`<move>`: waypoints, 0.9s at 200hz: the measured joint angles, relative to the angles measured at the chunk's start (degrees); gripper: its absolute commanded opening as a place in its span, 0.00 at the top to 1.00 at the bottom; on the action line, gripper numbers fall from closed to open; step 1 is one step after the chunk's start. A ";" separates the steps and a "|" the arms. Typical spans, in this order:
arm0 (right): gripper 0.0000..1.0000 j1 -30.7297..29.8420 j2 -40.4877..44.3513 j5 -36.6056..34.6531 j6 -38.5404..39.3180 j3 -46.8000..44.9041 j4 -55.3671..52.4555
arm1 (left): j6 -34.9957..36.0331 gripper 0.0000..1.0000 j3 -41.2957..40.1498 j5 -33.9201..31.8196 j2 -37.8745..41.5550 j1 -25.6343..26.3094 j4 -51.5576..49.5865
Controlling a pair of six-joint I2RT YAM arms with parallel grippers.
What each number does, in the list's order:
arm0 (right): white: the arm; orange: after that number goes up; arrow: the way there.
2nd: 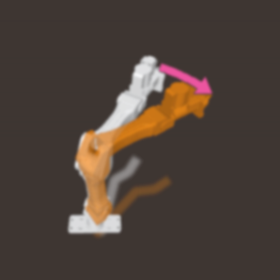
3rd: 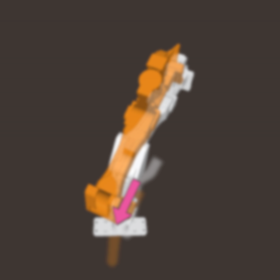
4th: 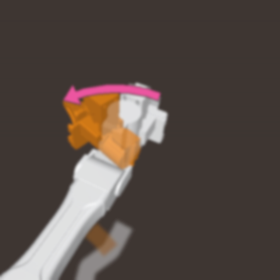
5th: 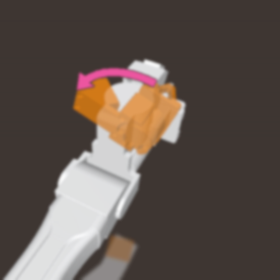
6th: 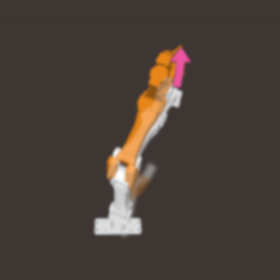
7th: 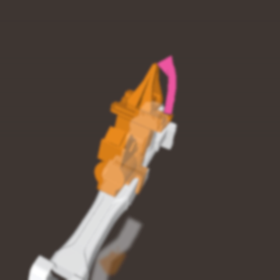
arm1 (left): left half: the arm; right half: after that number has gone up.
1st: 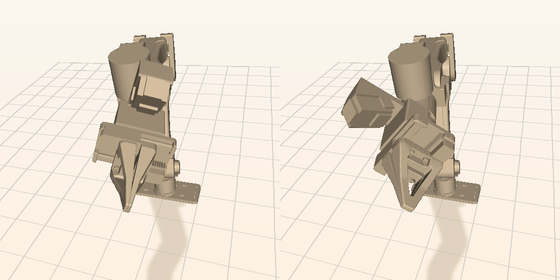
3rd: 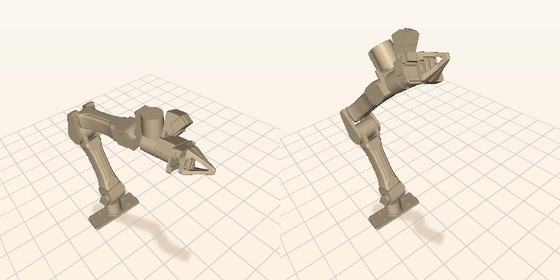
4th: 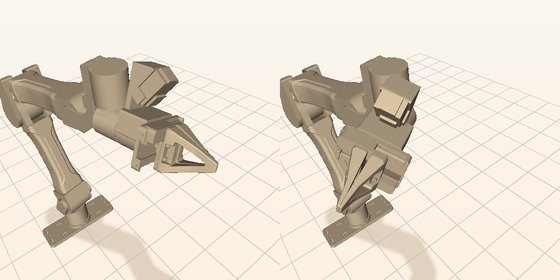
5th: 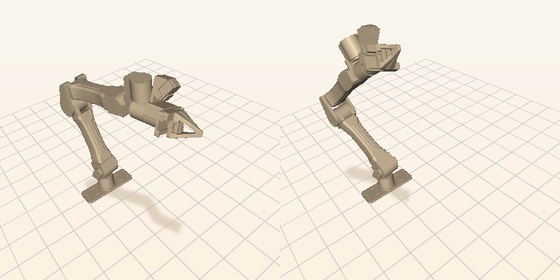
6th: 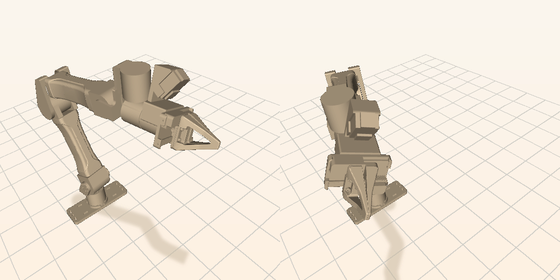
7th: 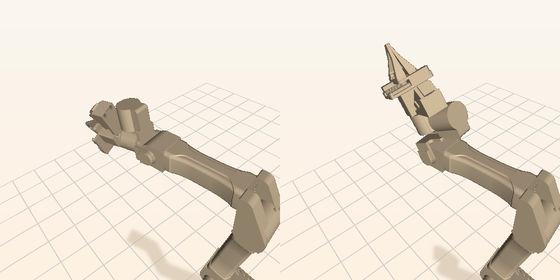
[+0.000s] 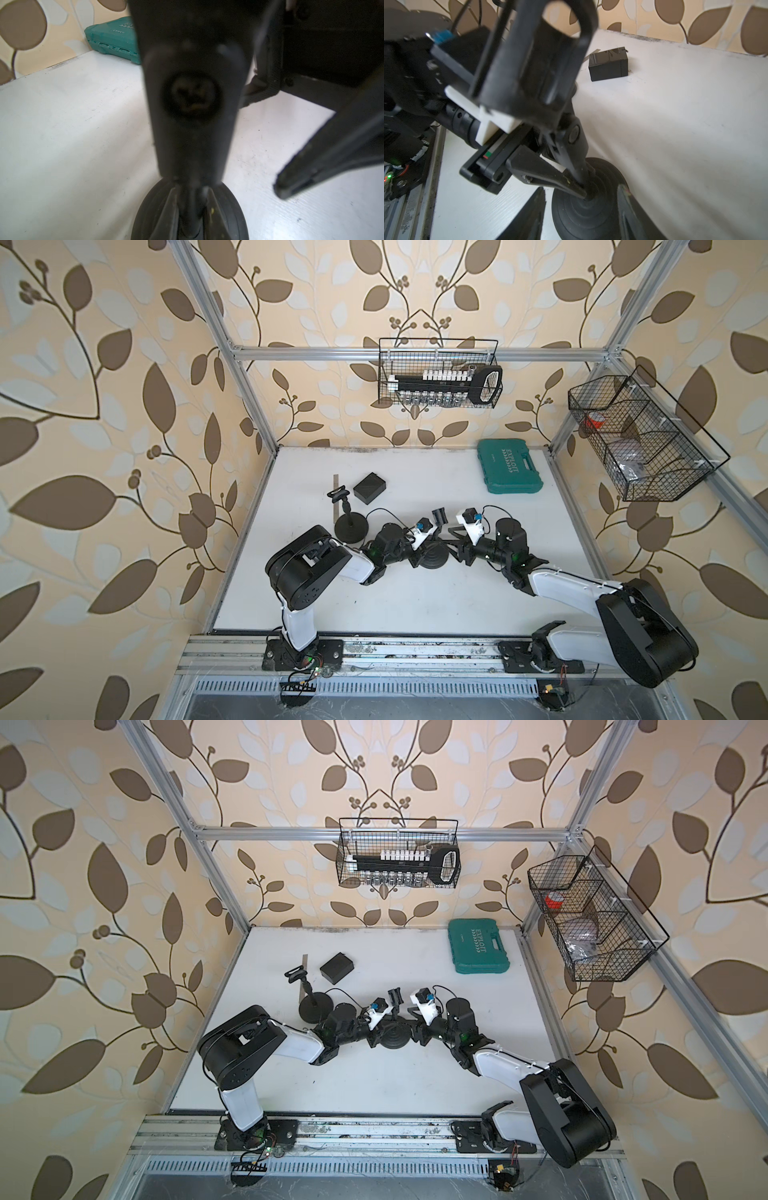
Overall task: Assemble a microphone stand
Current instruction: Screw the microphone stand pole into the microphone stand base.
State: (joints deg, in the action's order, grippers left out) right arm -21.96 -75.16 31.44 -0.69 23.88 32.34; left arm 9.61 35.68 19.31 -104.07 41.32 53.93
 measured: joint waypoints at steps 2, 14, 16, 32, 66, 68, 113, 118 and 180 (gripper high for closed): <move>0.44 0.09 -0.11 0.33 0.13 0.22 0.00 | 0.02 0.96 -0.04 0.00 0.00 0.00 0.09; 0.43 0.68 -0.63 2.21 0.55 1.40 0.04 | 0.20 0.96 -0.28 0.00 0.00 0.00 0.46; 0.43 0.76 -0.70 2.45 0.59 1.57 0.04 | 0.24 0.96 -0.31 0.00 0.00 0.00 0.50; 0.42 1.11 -1.05 4.00 1.22 2.62 0.00 | 0.42 0.96 -0.42 0.00 0.00 0.00 0.70; 0.42 1.25 -3.76 6.58 3.02 6.29 -1.44 | 0.50 0.95 -0.52 0.02 -0.02 0.00 0.90; 0.42 1.25 -3.93 6.73 3.15 6.49 -1.51 | 0.50 0.95 -0.55 0.02 -0.02 0.00 0.94; 0.44 1.25 -7.85 10.19 6.36 9.68 -2.73 | 0.57 0.95 -0.85 0.07 -0.02 0.00 1.44; 0.45 1.25 -8.35 10.47 6.73 9.97 -2.78 | 0.57 0.95 -0.87 0.07 -0.02 0.00 1.49; 0.53 1.25 -10.45 12.68 8.04 10.36 -0.57 | 0.68 0.95 -0.94 0.17 -0.15 0.00 1.79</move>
State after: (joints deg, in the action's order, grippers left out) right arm -20.71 -85.60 44.12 7.35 34.24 31.77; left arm 10.28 34.74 19.49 -104.22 41.32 55.72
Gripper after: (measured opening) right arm 0.484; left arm 0.168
